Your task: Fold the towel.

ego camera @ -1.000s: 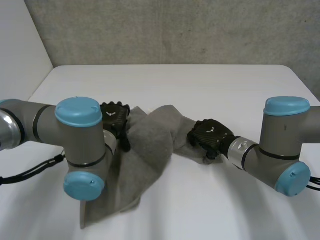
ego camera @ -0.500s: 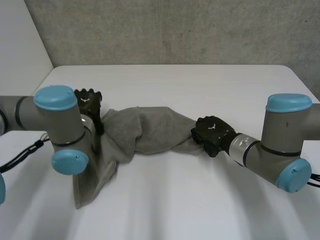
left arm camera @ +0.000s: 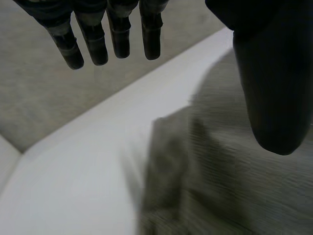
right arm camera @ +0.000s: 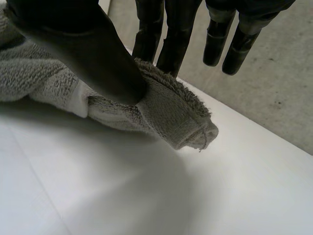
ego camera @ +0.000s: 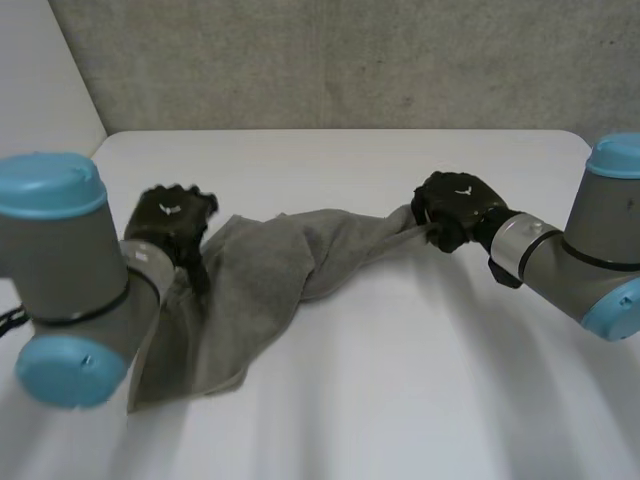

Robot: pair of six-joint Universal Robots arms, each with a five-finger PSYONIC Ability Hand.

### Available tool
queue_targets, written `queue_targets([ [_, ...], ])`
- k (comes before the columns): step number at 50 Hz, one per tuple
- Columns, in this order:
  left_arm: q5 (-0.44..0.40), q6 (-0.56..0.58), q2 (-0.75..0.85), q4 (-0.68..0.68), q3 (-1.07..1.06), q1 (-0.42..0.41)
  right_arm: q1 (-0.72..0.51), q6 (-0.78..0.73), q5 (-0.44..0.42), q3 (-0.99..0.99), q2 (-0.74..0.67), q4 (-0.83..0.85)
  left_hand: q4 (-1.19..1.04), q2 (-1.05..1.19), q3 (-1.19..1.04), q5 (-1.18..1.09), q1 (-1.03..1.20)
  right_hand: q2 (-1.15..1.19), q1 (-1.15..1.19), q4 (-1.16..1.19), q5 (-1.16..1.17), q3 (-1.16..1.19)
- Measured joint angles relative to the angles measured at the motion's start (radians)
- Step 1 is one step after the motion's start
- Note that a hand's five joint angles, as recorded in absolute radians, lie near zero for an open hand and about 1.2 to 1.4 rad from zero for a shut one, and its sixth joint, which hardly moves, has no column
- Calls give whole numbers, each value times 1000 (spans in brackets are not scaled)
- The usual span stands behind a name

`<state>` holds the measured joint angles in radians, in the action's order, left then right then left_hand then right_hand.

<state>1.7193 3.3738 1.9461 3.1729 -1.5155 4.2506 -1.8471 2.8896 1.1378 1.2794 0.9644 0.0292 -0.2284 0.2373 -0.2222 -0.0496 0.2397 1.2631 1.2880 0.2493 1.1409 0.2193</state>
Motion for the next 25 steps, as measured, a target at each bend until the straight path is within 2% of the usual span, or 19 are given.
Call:
queue_targets([
  [9, 9, -80, -174, -39, -214, -92, 3, 16, -9, 3, 0, 6, 0, 0, 0, 0, 0, 0, 3, 0, 0, 0],
  [15, 87, -115, -197, -46, -278, -140, -2, 9, -19, 10, 0, 5, 0, 2, 0, -8, 2, 0, 4, 0, 0, 0],
  [20, 156, -117, -189, -55, -303, -164, -6, 8, -21, 18, 1, 5, 0, 123, 0, -140, 120, 0, 4, 0, 0, 0],
  [25, 175, -114, -181, -69, -321, -170, -3, 6, -21, 23, 1, 5, 0, 138, 0, -160, 137, 0, 4, 0, 0, 0],
])
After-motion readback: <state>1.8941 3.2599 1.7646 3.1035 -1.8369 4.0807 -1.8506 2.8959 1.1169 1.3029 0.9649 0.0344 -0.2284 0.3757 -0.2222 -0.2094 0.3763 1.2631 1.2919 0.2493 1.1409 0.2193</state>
